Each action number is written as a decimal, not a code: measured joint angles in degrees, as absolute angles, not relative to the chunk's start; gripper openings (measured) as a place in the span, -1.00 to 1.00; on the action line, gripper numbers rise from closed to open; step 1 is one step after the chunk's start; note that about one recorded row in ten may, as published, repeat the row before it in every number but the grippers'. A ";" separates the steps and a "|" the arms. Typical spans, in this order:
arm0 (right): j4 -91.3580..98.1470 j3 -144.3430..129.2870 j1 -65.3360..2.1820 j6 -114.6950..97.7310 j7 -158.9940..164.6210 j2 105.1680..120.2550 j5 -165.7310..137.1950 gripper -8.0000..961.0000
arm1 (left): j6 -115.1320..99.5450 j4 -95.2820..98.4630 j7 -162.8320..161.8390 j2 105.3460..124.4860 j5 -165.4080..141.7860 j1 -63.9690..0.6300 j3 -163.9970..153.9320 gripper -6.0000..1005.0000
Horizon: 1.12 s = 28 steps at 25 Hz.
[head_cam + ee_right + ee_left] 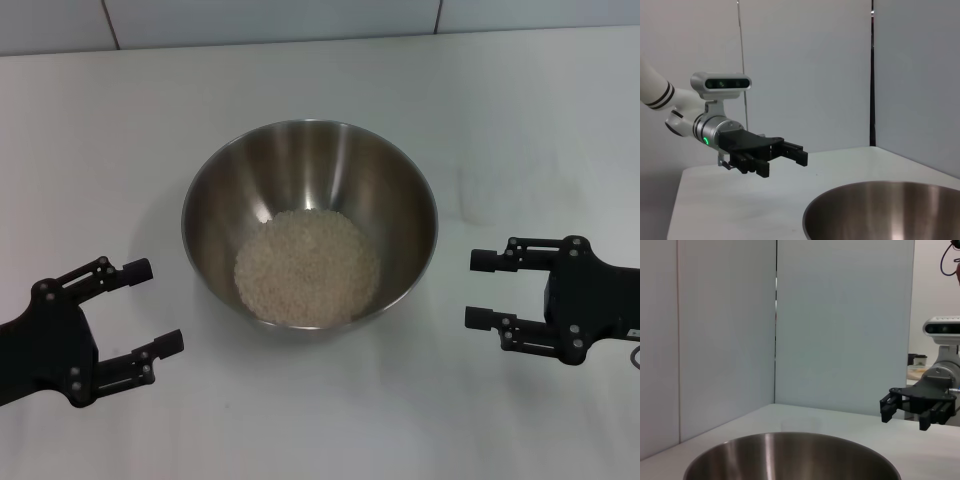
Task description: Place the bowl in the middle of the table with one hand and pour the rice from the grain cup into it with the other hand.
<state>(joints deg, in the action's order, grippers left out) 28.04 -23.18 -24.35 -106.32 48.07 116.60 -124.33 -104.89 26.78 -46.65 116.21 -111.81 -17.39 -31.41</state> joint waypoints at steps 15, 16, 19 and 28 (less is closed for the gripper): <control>28.03 -23.29 -24.75 -105.55 48.07 116.83 -125.18 0.20 | -104.83 27.26 -46.82 116.19 -112.41 -17.40 -31.54 0.60; 28.03 -23.29 -24.78 -105.55 48.07 116.83 -125.18 0.20 | -104.83 27.32 -46.85 116.23 -112.41 -17.40 -31.54 0.60; 28.03 -23.29 -24.78 -105.55 48.07 116.82 -125.18 0.20 | -104.80 27.35 -46.85 116.23 -112.41 -17.40 -31.55 0.60; 28.03 -23.29 -24.89 -105.55 48.16 116.80 -125.18 0.20 | -104.74 27.34 -46.85 116.19 -112.41 -17.40 -31.55 0.60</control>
